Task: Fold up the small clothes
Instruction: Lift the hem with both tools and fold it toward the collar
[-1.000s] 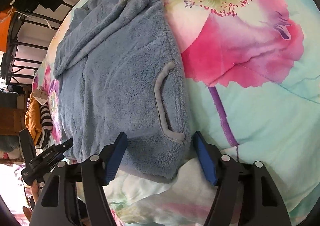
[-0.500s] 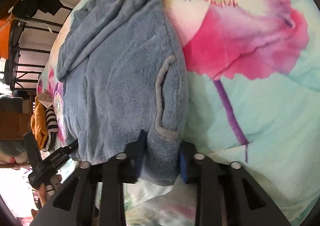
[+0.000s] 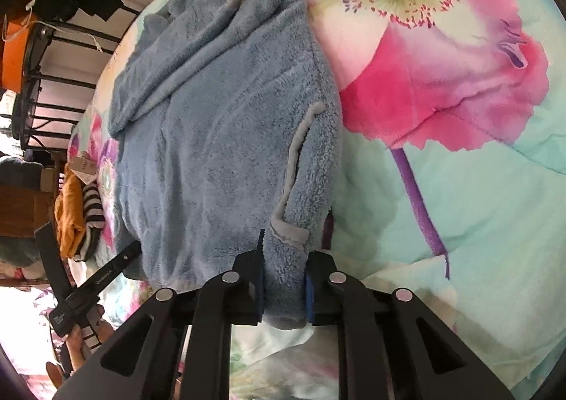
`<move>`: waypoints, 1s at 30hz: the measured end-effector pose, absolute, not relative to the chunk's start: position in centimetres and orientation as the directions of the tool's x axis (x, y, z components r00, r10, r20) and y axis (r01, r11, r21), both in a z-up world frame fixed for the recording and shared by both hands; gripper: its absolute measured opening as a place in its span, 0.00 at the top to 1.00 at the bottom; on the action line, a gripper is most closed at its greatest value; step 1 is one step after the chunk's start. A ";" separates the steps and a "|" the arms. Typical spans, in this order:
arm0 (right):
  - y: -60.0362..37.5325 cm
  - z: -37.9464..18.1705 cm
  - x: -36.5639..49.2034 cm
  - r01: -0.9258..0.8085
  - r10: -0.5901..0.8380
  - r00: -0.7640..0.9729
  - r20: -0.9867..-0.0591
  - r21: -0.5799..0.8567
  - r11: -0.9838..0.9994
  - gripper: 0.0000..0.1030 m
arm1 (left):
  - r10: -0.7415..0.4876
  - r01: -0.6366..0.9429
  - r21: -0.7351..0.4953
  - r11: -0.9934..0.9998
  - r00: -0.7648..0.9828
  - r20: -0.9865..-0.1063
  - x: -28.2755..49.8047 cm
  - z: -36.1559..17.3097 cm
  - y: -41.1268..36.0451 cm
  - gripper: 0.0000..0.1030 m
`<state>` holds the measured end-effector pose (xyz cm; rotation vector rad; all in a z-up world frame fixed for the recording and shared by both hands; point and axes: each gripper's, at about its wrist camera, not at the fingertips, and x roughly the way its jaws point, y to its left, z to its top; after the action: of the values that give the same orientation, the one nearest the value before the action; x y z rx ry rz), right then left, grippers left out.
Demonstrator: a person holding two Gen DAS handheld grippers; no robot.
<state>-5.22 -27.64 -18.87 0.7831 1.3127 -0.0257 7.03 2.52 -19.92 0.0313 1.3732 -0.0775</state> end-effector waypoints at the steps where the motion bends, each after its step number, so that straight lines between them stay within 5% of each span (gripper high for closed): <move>1: -27.7 -18.5 -5.2 0.438 0.412 0.307 -0.858 0.511 0.739 0.84 | -0.041 0.069 -0.028 0.997 0.197 -0.980 7.2 -18.9 2.6 0.87; 8: -28.3 -14.6 -4.4 0.385 0.441 0.414 -0.796 0.592 0.708 0.85 | -0.131 0.013 -0.132 0.991 0.248 -0.960 8.3 -14.2 4.6 0.87; 17: -31.0 -10.9 -1.6 0.337 0.490 0.507 -0.709 0.686 0.644 0.85 | -0.124 0.119 -0.088 0.989 0.344 -0.931 11.6 -9.0 4.9 0.87; 30: -33.2 -10.3 8.6 0.331 0.491 0.520 -0.699 0.695 0.639 0.85 | -0.163 0.128 -0.122 0.984 0.395 -0.904 20.4 -8.6 2.6 0.87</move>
<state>8.56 -33.17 -10.30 0.9174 1.0588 0.1137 20.42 2.65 -8.56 -0.0346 1.1495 -0.1847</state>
